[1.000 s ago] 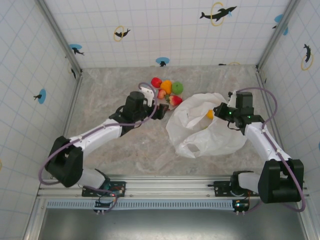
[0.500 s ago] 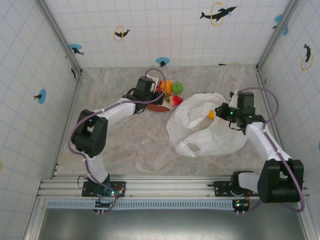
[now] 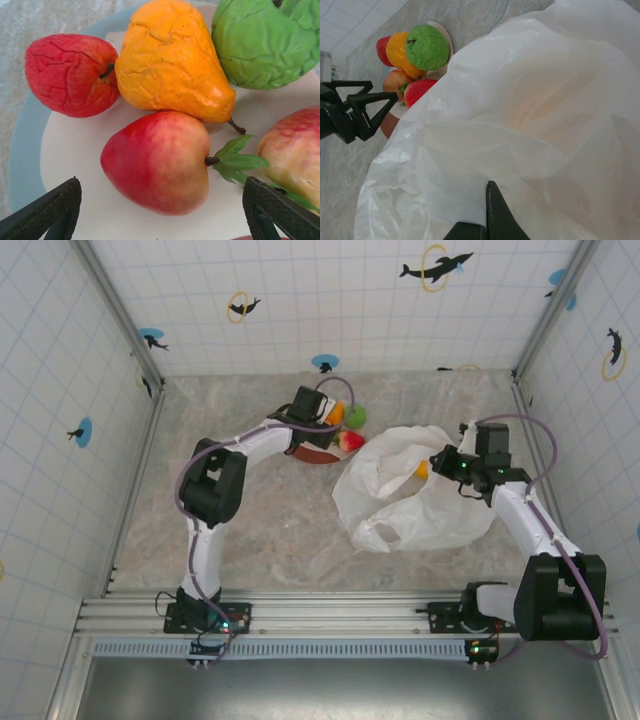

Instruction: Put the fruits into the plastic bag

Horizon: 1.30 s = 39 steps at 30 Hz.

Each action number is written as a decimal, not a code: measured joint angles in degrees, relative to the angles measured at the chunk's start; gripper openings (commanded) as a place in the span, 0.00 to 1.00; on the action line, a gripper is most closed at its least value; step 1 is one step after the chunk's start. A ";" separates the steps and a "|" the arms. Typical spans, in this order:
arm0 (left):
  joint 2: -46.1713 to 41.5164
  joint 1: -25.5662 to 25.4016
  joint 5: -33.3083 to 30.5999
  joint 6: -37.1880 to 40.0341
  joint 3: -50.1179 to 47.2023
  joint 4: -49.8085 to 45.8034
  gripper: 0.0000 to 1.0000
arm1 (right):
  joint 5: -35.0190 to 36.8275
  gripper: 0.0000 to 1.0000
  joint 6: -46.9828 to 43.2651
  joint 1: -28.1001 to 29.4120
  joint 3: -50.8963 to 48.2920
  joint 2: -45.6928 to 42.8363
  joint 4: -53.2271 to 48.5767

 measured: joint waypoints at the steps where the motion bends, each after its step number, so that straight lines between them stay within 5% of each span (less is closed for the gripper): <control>1: 0.42 0.00 -0.04 0.33 0.39 -0.55 0.84 | 0.00 0.00 0.02 0.00 0.00 0.04 -0.02; 16: 6.38 0.00 -1.07 3.87 5.49 -3.54 0.79 | -0.04 0.00 -0.02 -0.37 0.00 0.15 -0.02; 27: 7.17 0.00 -2.34 4.24 6.40 -3.41 0.59 | -0.04 0.00 0.00 -0.70 0.00 0.13 -0.02; 39: -7.15 0.00 -2.93 -0.44 -13.16 2.43 0.54 | -0.22 0.00 0.07 -0.70 0.00 0.11 0.00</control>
